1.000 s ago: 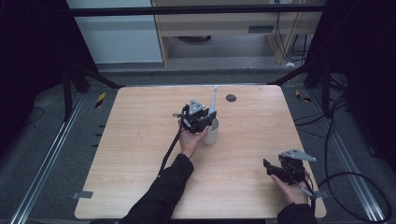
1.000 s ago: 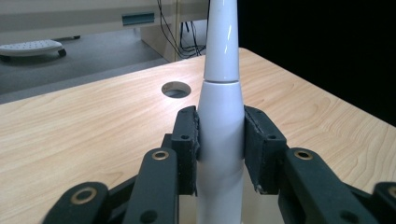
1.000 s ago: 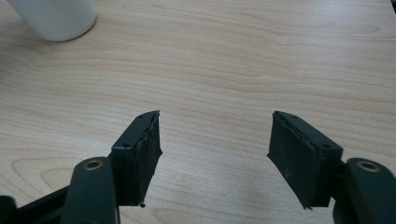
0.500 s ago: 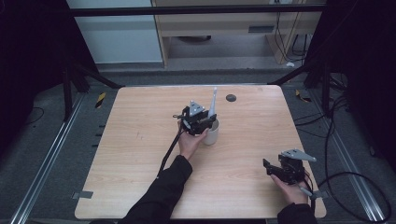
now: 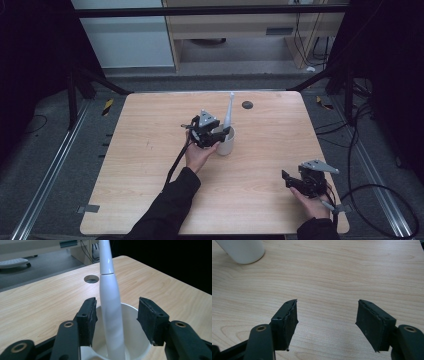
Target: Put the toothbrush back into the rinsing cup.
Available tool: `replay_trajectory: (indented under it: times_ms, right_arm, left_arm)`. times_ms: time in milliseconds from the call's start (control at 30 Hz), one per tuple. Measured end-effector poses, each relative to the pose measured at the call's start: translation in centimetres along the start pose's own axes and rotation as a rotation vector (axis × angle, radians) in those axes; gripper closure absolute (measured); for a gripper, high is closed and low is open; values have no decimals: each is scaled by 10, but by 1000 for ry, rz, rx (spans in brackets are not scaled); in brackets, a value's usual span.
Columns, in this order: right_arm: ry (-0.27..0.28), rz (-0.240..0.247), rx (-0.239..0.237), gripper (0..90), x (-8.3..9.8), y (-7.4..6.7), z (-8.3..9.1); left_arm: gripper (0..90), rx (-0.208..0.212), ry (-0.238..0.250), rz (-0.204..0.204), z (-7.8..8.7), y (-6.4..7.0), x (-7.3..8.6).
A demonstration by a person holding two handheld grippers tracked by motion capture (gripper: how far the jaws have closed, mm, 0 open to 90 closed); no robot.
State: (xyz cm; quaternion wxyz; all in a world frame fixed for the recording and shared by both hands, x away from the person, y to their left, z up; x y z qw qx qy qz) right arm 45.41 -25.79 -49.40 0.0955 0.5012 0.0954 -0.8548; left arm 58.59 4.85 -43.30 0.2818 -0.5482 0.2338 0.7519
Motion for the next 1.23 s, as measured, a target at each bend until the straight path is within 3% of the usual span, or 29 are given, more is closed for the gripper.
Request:
replay_trajectory:
  times_ms: [200, 400, 667, 900, 1233]
  right_arm:
    - [4, -1, 2, 325, 0, 0, 2]
    - [4, -1, 5, 314, 0, 1, 2]
    - [4, 1, 12, 293, 2, 2, 3]
    - [-7, 2, 15, 262, 4, 2, 1]
    - [-14, 25, 14, 213, 6, -1, -1]
  left_arm:
    - [435, 18, -33, -41, 29, 2, -2]
    - [398, -4, -87, -91, 59, -1, 10]
    - [352, -34, -104, -91, 92, -13, 27]
    - [330, -57, -137, -92, 121, -24, 51]
    - [312, -120, -195, -21, 163, -50, 86]
Point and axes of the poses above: each handheld gripper's, and its own axes: z roughly backward along the jaws, x roughly out of its underside, y roughly to its right, the point moved 3 cm from there along -z, roughly forward along the jaws, and after that the axes turned 8 degrees about y, right-handed, at the moved point
